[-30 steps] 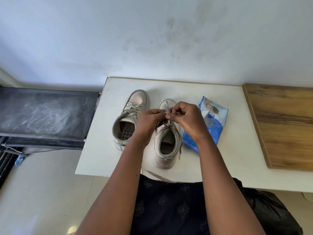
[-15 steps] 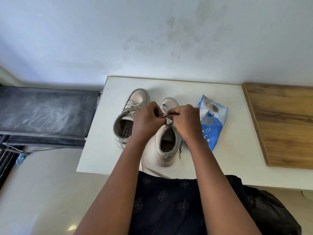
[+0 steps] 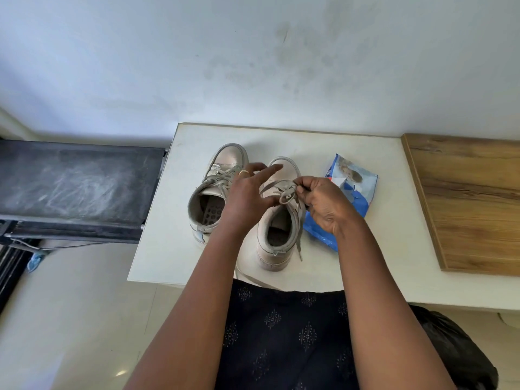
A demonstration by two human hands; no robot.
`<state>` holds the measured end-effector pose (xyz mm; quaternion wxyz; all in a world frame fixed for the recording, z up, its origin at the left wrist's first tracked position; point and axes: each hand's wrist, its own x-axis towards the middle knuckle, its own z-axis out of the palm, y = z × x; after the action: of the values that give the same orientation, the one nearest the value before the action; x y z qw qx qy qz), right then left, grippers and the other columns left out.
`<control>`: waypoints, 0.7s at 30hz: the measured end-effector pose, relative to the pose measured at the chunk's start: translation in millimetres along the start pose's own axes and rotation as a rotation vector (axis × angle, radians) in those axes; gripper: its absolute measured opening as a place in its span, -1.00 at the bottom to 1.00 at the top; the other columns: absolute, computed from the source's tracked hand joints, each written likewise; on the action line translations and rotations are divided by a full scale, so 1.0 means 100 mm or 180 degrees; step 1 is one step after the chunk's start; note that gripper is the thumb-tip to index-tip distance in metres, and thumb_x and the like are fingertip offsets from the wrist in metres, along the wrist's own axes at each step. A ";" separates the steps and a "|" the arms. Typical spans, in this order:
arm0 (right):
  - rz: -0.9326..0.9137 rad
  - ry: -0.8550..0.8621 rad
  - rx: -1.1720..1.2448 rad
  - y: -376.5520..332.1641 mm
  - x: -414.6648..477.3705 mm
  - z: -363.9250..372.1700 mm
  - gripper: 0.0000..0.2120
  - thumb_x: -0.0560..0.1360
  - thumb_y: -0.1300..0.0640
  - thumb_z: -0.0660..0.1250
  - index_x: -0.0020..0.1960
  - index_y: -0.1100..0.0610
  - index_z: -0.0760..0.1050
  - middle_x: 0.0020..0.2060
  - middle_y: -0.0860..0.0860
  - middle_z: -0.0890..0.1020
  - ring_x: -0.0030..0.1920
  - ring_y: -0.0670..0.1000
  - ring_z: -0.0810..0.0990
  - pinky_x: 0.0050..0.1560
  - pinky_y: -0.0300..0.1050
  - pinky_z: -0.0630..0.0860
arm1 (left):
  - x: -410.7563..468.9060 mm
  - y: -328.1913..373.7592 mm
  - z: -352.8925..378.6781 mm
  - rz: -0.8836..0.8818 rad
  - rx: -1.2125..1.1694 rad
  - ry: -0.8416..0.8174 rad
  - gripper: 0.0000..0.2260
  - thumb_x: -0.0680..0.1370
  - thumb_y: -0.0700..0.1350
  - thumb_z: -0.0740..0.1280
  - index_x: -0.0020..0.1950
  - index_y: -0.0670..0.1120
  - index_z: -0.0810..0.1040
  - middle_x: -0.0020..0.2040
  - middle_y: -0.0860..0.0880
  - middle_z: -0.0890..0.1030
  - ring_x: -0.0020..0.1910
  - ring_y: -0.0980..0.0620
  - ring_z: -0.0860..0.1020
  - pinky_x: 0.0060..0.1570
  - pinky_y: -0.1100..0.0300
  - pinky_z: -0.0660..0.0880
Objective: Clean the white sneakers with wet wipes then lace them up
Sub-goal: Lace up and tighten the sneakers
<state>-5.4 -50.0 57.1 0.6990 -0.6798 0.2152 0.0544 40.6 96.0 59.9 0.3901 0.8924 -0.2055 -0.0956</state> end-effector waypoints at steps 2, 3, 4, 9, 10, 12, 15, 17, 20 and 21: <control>0.0152 -0.0018 0.0423 0.00 0.00 0.01 -0.66 0.55 0.45 0.11 -0.22 0.17 0.53 -0.41 -0.03 0.61 -0.28 -0.07 0.54 -0.24 -0.25 0.49 | -0.01 0.00 -0.01 0.0136 0.0012 0.0285 -0.56 0.42 -0.14 0.47 0.29 0.05 0.53 0.14 0.00 0.43 0.13 0.00 0.39 0.11 0.33 0.26; 0.0210 0.0012 0.0562 -0.01 0.00 0.02 -0.68 0.55 0.45 0.11 -0.22 0.19 0.53 -0.43 -0.04 0.62 -0.31 -0.08 0.55 -0.27 -0.26 0.51 | -0.03 0.03 -0.02 0.0146 -0.0189 0.0489 -0.65 0.46 -0.17 0.43 0.24 0.00 0.57 0.09 0.01 0.44 0.06 0.02 0.43 0.06 0.34 0.30; 0.0245 0.0041 0.0650 -0.01 0.00 0.02 -0.69 0.55 0.45 0.11 -0.21 0.20 0.53 -0.44 -0.04 0.62 -0.33 -0.09 0.55 -0.30 -0.27 0.52 | -0.06 0.08 -0.05 0.0109 -0.0386 0.0650 -0.76 0.50 -0.17 0.38 0.17 -0.05 0.59 0.03 0.02 0.49 -0.03 0.03 0.47 -0.01 0.31 0.35; 0.0233 -0.0020 0.0600 -0.02 -0.04 0.02 -0.71 0.53 0.46 0.14 -0.20 0.22 0.55 -0.39 0.04 0.62 -0.34 -0.07 0.58 -0.32 -0.27 0.54 | -0.12 0.18 -0.05 -0.0178 0.0589 -0.0078 -0.65 0.55 0.21 0.19 -0.11 -0.07 0.51 -0.26 -0.01 0.53 -0.16 -0.08 0.52 -0.25 0.13 0.32; 0.0202 -0.0036 0.0535 -0.02 -0.05 0.02 -0.69 0.52 0.48 0.13 -0.22 0.22 0.55 -0.39 0.04 0.61 -0.35 -0.09 0.58 -0.34 -0.28 0.53 | -0.12 0.19 -0.02 -0.0163 0.0953 -0.0228 -0.63 0.54 0.24 0.19 -0.15 -0.05 0.49 -0.27 -0.04 0.51 -0.15 -0.11 0.52 -0.26 0.14 0.30; 0.0119 -0.0035 0.0528 -0.02 -0.05 0.01 -0.68 0.51 0.51 0.13 -0.23 0.22 0.54 -0.41 0.01 0.62 -0.39 -0.15 0.58 -0.32 -0.33 0.51 | -0.12 0.22 0.01 -0.0032 0.1309 -0.0347 -0.63 0.57 0.19 0.17 -0.10 -0.10 0.51 -0.17 -0.15 0.56 -0.09 -0.18 0.53 -0.27 0.13 0.29; -0.0226 0.0129 -0.0005 -0.02 -0.06 -0.03 -0.82 0.47 0.51 0.22 -0.13 0.33 0.56 -0.41 -0.05 0.63 -0.35 -0.18 0.60 -0.20 -0.36 0.53 | -0.10 0.22 -0.02 0.0139 0.1068 -0.0518 -0.65 0.62 0.08 0.15 -0.06 -0.18 0.53 -0.11 -0.22 0.59 -0.08 -0.20 0.52 -0.26 0.13 0.26; -0.0617 0.0190 -0.0724 -0.04 -0.06 -0.07 -0.80 0.42 0.51 0.29 0.01 0.38 0.57 -0.34 -0.03 0.62 -0.31 -0.18 0.58 -0.14 -0.36 0.54 | -0.11 0.22 -0.09 0.0109 0.0794 -0.0728 -0.65 0.62 0.07 0.15 -0.19 -0.15 0.49 -0.23 -0.18 0.54 -0.14 -0.17 0.48 -0.27 0.13 0.21; -0.0977 0.0204 -0.1279 -0.06 -0.08 -0.14 -0.75 0.40 0.52 0.30 0.00 0.32 0.61 -0.24 0.07 0.65 -0.30 -0.19 0.59 -0.16 -0.39 0.52 | -0.14 0.20 -0.17 -0.0002 0.0601 -0.0937 -0.62 0.62 0.05 0.16 -0.35 -0.08 0.32 -0.42 -0.03 0.36 -0.27 -0.08 0.37 -0.33 0.14 0.11; -0.1043 0.0305 -0.1396 -0.06 -0.07 -0.17 -0.74 0.39 0.52 0.29 -0.03 0.28 0.63 -0.23 0.11 0.66 -0.29 -0.13 0.60 -0.18 -0.38 0.51 | -0.15 0.18 -0.18 -0.0016 0.0550 -0.0964 -0.62 0.62 0.05 0.17 -0.36 -0.09 0.34 -0.43 -0.01 0.37 -0.27 -0.06 0.37 -0.34 0.14 0.11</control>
<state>-13.2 -65.1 65.5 0.5236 -0.8424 0.1183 -0.0462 28.1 103.5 85.8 0.2763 0.8985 -0.2671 -0.2120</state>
